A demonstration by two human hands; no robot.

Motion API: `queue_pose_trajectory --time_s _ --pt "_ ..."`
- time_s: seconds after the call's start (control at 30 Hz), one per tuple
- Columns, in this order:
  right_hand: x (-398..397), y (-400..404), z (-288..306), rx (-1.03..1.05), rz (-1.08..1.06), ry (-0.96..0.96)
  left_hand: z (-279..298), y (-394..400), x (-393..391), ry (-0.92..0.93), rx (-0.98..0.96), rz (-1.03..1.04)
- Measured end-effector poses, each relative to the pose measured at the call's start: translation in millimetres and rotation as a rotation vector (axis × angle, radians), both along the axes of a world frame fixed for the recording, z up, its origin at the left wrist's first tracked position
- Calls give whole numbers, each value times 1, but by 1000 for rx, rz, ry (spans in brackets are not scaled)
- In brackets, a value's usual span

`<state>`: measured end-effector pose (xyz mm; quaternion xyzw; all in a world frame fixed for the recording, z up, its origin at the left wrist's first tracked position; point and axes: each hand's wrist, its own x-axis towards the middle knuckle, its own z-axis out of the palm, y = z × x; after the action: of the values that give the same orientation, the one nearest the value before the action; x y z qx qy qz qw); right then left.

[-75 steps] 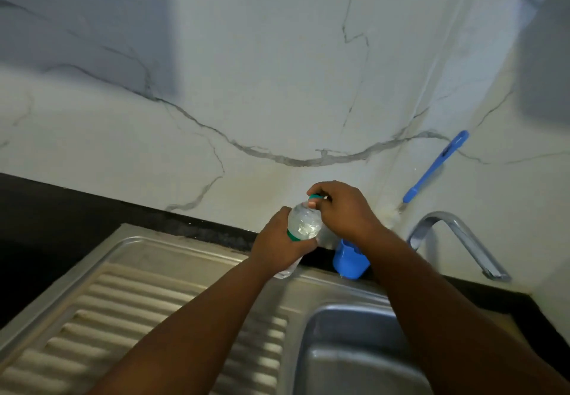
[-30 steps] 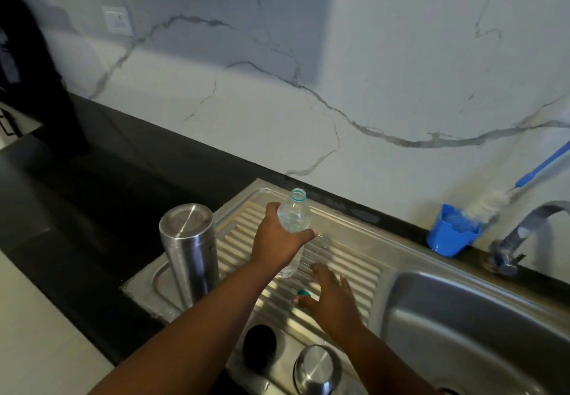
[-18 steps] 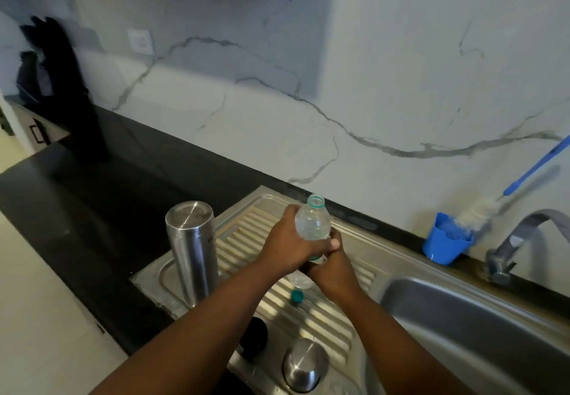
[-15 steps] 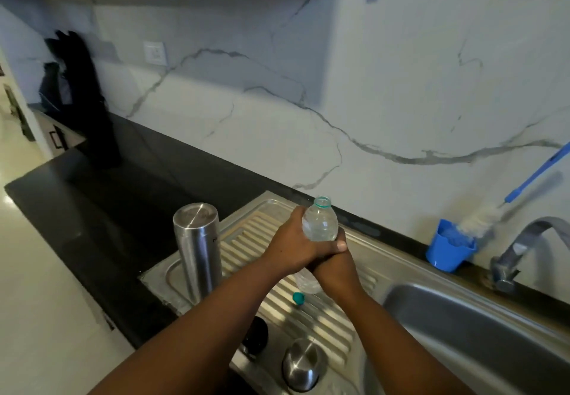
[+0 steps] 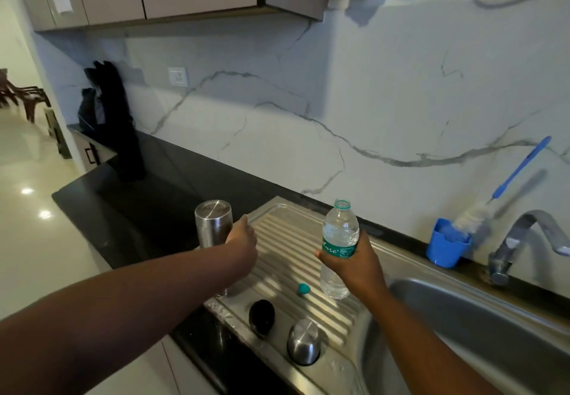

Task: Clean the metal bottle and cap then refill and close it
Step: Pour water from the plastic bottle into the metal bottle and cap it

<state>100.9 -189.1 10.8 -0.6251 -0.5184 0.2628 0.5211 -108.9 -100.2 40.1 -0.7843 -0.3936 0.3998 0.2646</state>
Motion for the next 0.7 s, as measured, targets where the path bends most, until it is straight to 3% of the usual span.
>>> queue_pose_trajectory --time_s 0.13,0.23,0.33,0.43,0.53,0.7 --pt "2 -10 1 2 -1 47 -32 19 -16 183 181 -48" --pt "10 -19 2 -15 -2 69 -30 26 -23 291 198 -67" --pt "24 -33 10 -7 -36 56 -7 25 -16 214 151 -30" --pt "44 -52 27 13 -121 19 43 30 -1 -140 25 40" --pt "67 -77 46 5 -193 -27 83 43 13 -651 -148 27" --pt "100 -129 70 -30 -350 -92 75 19 65 -1626 -773 46"
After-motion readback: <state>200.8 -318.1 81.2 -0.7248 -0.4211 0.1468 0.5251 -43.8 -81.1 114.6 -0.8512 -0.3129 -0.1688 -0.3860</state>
